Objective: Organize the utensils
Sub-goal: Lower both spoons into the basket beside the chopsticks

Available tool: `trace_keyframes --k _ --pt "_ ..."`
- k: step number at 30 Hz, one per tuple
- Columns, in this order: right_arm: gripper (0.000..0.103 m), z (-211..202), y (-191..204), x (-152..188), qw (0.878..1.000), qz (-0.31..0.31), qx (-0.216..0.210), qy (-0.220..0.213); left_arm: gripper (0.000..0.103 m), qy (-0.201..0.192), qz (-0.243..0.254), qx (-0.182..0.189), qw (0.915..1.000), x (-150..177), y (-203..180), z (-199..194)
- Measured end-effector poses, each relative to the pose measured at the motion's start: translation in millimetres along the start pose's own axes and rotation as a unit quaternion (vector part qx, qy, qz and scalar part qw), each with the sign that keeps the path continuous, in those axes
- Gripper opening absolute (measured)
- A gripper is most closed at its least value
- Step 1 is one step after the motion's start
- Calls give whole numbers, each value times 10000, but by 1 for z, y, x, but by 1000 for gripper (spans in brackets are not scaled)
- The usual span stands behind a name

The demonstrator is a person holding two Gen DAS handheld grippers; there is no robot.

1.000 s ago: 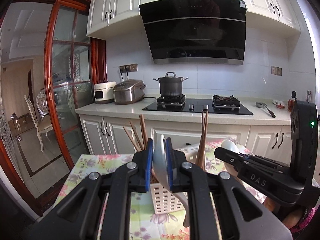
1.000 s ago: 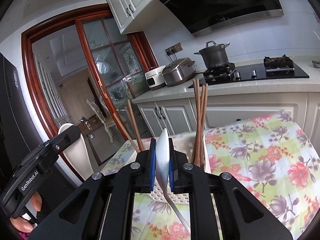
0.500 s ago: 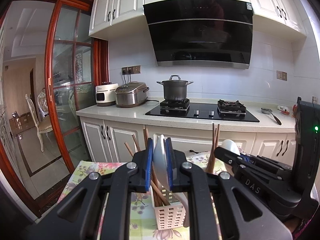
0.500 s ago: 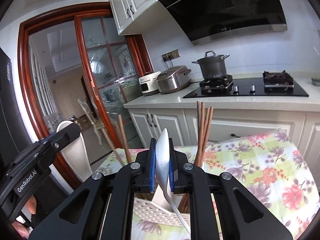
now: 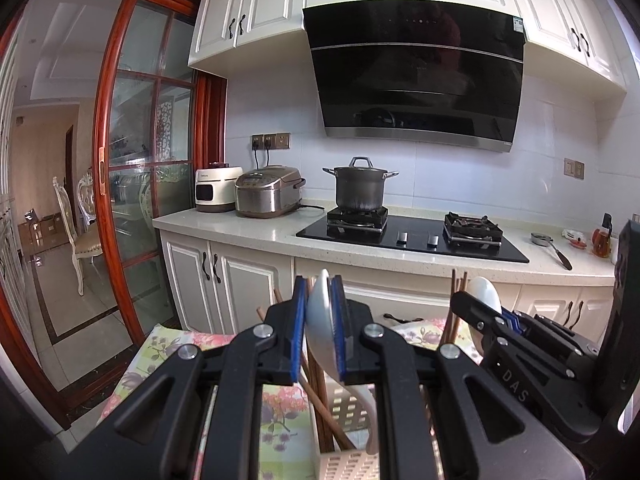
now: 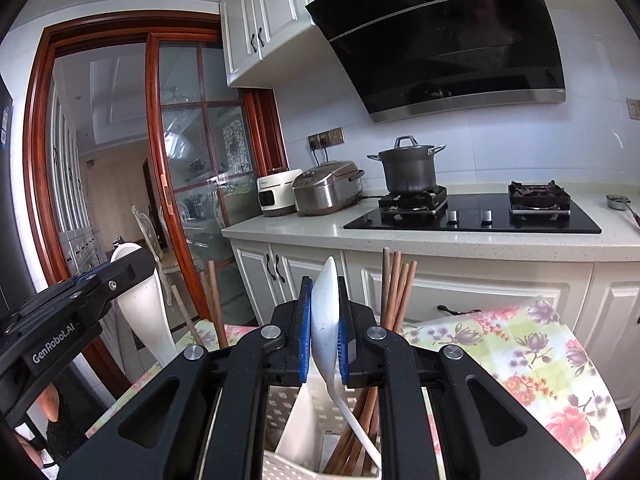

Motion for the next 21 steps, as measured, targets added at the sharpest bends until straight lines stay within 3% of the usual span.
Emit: trace_keyframes --k 8,15,21 --pt "12 16 -3 2 9996 206 -45 -166 12 -79 -56 -221 9997 4 6 19" --pt "12 14 -11 7 9964 500 -93 -685 12 -6 -59 -252 9997 17 7 37" --pt "12 17 -15 14 9929 699 215 -940 12 1 -61 -252 9997 26 6 49"
Point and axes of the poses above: each gripper's, at about its wrist camera, not at the fingertips, and z roughly the way its jaws point, y to its left, x to its underside, the point moved 2 cm from there along z, roughly the way its jaws point, and after that the axes turned 1 degree about -x, right-handed, at the moved point
